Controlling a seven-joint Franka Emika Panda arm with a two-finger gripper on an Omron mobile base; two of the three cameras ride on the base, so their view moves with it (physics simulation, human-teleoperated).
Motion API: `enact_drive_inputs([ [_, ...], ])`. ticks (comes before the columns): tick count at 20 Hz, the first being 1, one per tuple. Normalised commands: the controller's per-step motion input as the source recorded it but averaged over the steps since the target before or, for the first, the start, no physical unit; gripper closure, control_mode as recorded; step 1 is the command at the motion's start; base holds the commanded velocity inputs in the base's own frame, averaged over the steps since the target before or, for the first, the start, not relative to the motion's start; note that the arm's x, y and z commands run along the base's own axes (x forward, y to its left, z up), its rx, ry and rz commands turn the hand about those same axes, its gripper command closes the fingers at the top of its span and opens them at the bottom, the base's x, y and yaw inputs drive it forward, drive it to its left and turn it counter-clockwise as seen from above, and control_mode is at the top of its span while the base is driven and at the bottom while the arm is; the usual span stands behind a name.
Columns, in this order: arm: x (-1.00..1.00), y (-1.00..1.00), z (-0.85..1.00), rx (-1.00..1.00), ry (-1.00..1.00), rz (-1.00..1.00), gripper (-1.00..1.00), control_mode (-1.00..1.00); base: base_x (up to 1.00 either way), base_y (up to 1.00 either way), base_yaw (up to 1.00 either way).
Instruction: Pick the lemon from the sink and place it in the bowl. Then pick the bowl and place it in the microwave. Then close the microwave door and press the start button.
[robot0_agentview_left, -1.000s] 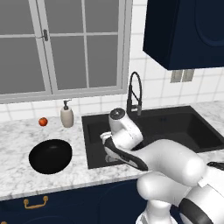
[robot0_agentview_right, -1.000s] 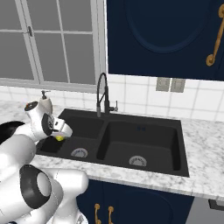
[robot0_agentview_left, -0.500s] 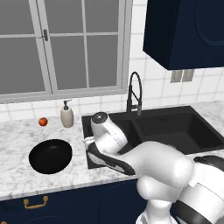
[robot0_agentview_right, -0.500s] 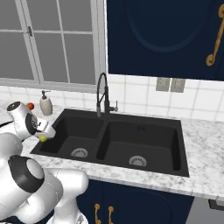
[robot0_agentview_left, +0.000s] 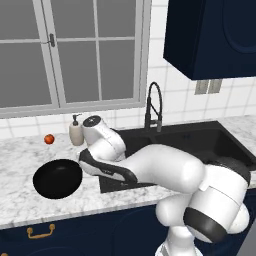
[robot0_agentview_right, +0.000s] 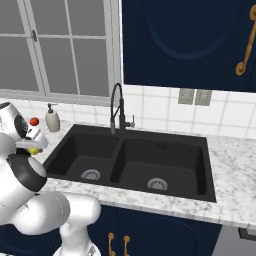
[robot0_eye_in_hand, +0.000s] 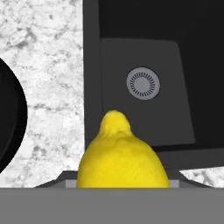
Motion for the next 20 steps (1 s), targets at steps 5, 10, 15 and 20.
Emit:
enact_drive_inputs([
  [5,0.0,0.7,0.0,-0.02,0.12,0.0,1.0,-1.0,0.0,0.0,0.0],
  [10,0.06,0.66,-0.05,-0.05,0.13,0.0,1.0,-1.0,0.0,0.0,0.0],
  [15,0.27,0.62,-0.12,-0.09,0.17,-0.05,1.0,-1.0,0.0,0.0,0.0],
  [20,0.35,0.59,-0.24,-0.12,0.2,-0.06,1.0,-1.0,0.0,0.0,0.0],
])
